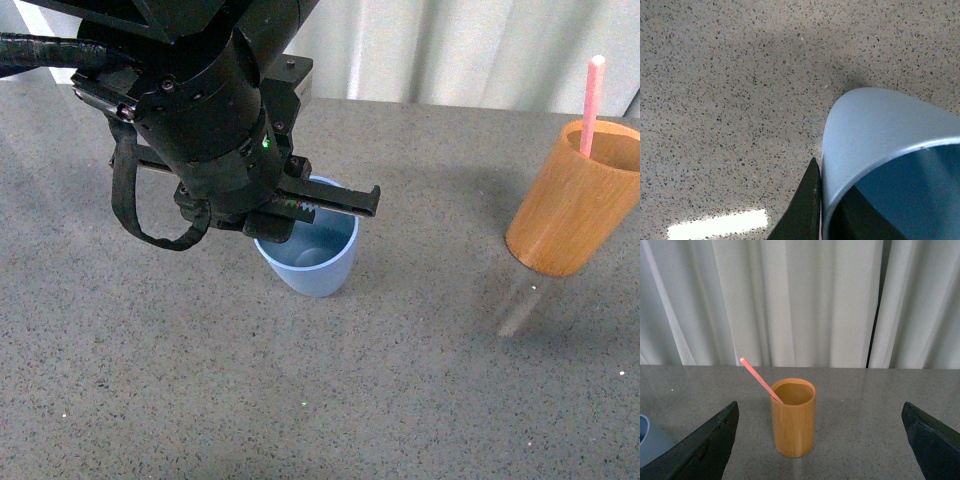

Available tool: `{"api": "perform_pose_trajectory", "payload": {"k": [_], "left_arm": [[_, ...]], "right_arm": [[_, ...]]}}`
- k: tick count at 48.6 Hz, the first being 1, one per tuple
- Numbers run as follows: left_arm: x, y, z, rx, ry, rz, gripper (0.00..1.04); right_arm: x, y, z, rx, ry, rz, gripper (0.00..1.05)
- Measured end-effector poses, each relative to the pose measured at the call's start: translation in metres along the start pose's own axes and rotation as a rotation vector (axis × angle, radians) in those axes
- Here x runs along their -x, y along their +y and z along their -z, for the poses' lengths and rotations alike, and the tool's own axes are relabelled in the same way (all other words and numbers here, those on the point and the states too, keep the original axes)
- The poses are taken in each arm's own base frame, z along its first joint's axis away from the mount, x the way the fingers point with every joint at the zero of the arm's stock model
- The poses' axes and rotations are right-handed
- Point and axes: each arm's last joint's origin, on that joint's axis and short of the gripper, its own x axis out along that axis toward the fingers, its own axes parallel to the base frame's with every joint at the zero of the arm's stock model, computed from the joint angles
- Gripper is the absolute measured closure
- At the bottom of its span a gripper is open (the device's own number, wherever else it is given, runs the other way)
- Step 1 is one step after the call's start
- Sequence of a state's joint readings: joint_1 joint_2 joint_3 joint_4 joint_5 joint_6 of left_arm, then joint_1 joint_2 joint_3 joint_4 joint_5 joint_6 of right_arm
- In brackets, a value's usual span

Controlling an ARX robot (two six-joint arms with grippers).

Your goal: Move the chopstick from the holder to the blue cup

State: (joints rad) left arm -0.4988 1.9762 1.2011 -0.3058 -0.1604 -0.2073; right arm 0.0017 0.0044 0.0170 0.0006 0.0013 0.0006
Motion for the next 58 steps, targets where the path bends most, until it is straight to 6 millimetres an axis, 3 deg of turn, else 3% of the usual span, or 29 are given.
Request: {"api": "perform_pose_trajectory", "payload": {"k": [9, 27, 40, 48, 58], "left_arm": [[0.000, -0.001, 0.000, 0.003, 0.003, 0.009, 0.76], [0.022, 0.011, -0.020, 0.017, -0.073, -0.003, 0.06], [0.049, 0.031, -0.037, 0.117, -0.313, -0.019, 0.07], [0.087, 0.061, -0.034, 0.228, -0.744, -0.112, 0.07], [0.087, 0.067, -0.029, 0.223, -0.767, -0.136, 0.07]], "right_arm": [[0.000, 0.000, 0.000, 0.000, 0.000, 0.000, 0.10], [0.000, 0.000, 0.000, 0.000, 0.000, 0.000, 0.10], [0.000, 0.000, 0.000, 0.000, 0.000, 0.000, 0.10], [0.000, 0.000, 0.000, 0.000, 0.000, 0.000, 0.10], [0.000, 0.000, 0.000, 0.000, 0.000, 0.000, 0.10]]}}
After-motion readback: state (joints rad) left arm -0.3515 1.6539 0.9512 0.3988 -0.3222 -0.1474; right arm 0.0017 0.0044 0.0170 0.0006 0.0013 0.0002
